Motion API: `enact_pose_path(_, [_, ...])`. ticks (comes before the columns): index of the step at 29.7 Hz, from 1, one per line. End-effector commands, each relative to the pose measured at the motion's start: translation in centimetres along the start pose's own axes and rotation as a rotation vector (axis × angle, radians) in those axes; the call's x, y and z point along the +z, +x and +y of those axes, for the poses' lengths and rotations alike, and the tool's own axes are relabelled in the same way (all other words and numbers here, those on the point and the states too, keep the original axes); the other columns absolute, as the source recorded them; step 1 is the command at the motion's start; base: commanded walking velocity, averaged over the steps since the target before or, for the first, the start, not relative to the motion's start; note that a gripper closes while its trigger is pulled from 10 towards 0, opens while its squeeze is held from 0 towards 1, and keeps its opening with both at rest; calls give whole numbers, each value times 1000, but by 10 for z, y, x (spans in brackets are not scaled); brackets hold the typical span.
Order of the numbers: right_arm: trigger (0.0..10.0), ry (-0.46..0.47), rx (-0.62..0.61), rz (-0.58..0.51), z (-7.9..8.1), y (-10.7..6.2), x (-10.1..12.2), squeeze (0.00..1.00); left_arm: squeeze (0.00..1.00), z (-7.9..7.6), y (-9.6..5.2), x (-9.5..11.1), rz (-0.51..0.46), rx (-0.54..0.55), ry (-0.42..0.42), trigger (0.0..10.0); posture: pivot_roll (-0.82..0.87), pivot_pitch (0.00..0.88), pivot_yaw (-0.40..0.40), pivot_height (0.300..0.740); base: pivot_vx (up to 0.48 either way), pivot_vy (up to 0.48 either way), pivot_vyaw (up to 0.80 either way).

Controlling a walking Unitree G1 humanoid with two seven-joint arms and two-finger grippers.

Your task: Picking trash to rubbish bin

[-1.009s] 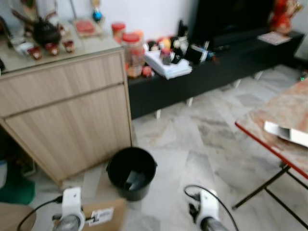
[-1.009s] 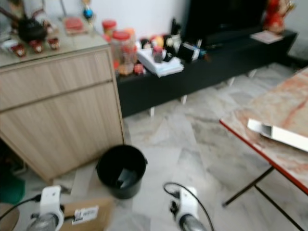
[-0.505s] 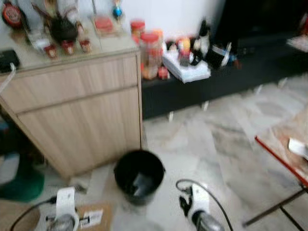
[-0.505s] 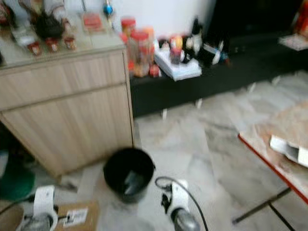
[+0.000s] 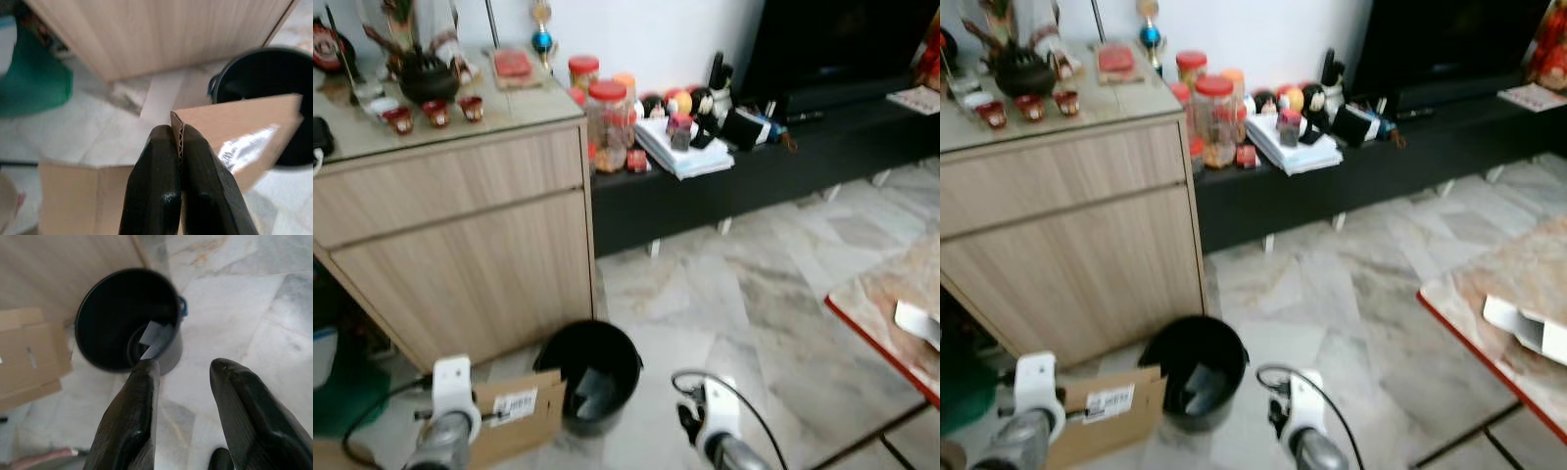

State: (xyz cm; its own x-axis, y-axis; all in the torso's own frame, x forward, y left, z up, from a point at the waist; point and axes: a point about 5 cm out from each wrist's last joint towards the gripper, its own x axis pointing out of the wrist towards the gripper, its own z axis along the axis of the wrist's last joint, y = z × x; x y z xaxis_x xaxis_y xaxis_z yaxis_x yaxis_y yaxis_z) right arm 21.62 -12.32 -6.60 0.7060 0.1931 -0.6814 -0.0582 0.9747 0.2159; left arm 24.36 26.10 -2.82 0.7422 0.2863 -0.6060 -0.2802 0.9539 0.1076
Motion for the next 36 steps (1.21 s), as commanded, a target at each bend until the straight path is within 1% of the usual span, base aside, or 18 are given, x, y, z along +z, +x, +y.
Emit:
enact_pose_path(1, [10000, 9, -8, -18, -6, -1, 4, 0, 0, -9, 1, 2, -12, -19, -20, 10000, 86, 14, 6, 740, 292, 0, 0])
enact_pose_path(5, [10000, -6, -1, -22, -5, 0, 5, 0, 0, -8, 0, -1, 4, -16, -10, 10000, 84, 12, 7, 740, 294, 0, 0])
enact_pose_path(7, [10000, -33, -6, -21, -5, 0, 6, 0, 0, -7, -1, -7, 23, -8, -11, 10000, 84, 12, 7, 740, 292, 0, 0])
enact_pose_path(13, [10000, -27, -8, -17, -6, 0, 5, 0, 0, -2, -4, -17, 48, 5, -12, 10000, 88, 1, 4, 740, 294, 0, 732])
enact_pose_path(15, [10000, -8, -9, -19, -6, 0, 5, 0, 0, -1, -5, -19, 54, 9, -14, 10000, 90, 0, 3, 740, 296, 0, 0])
enact_pose_path(25, [10000, -19, 1, -14, -6, 0, 4, 0, 0, -3, -4, -18, 48, 8, -16, 10000, 92, 0, 1, 740, 292, 0, 0])
enact_pose_path(32, [10000, -6, -13, -18, -7, 0, 6, 0, 0, -4, -3, -14, 38, 6, -15, 10000, 91, 0, 2, 740, 294, 0, 0])
enact_pose_path(34, [10000, 2, -15, -23, -7, 0, 7, 0, 0, -4, -3, -13, 36, 6, -16, 10000, 91, 0, 2, 740, 292, 0, -456])
enact_pose_path(36, [10000, -22, -5, -25, -7, 0, 8, 0, 0, -4, -2, -10, 25, 5, -17, 10000, 88, 0, 0, 740, 296, 0, 0])
